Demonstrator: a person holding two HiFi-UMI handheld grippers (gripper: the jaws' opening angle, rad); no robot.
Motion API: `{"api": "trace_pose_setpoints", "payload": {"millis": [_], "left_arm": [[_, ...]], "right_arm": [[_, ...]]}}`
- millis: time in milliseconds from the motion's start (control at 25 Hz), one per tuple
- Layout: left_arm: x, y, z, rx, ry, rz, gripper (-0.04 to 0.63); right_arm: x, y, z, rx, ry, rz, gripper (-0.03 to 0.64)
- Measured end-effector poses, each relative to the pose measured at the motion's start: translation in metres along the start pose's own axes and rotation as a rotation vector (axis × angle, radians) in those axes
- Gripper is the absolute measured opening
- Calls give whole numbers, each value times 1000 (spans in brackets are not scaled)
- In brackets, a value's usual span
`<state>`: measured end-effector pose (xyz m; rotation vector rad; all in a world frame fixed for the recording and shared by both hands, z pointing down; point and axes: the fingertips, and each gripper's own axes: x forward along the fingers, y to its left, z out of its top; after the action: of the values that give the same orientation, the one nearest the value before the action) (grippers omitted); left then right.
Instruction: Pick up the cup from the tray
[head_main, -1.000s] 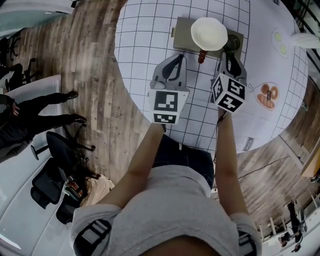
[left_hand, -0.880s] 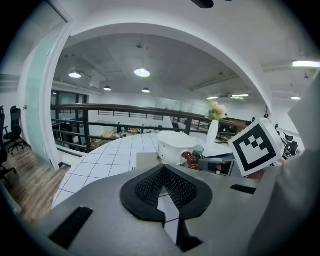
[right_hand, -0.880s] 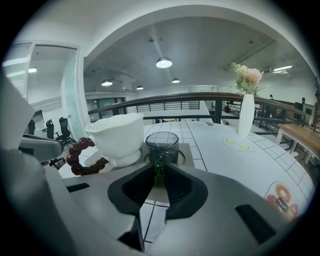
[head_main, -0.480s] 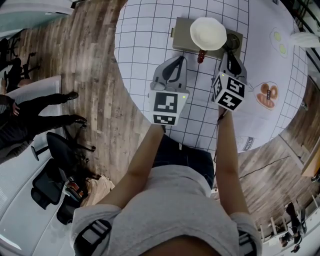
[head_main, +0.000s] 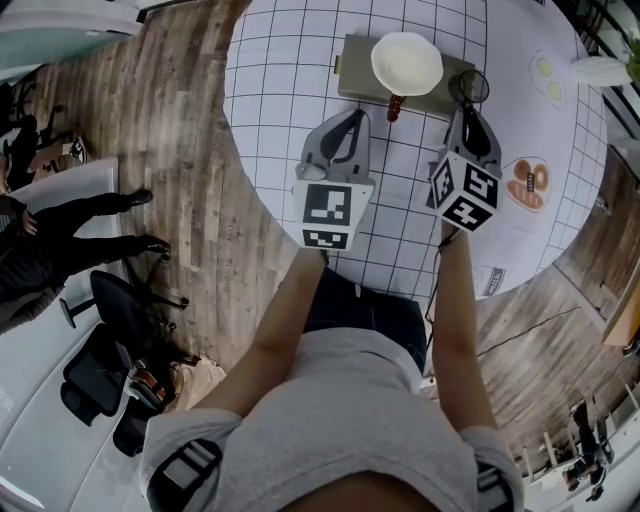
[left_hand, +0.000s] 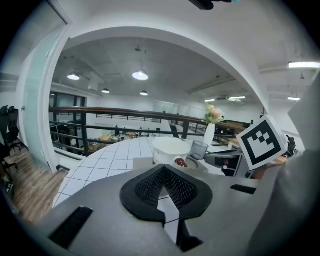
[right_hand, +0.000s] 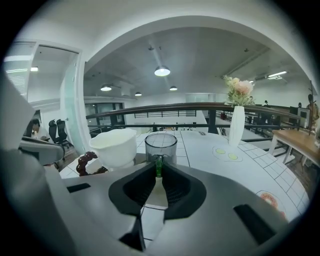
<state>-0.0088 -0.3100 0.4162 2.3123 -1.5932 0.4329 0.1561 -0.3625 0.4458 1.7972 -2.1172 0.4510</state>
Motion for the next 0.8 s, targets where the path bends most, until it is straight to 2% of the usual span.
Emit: {"api": "trace_pose_setpoints", "payload": {"millis": [280,800], "left_arm": [[-7,-12,6,14,-19,-22,8],[-18,-23,3,21,-23,-35,8]], "right_arm": [[-36,-17,-6,12,-12,-28,38],[-71,-12,-68,36,76,-13,38]]}}
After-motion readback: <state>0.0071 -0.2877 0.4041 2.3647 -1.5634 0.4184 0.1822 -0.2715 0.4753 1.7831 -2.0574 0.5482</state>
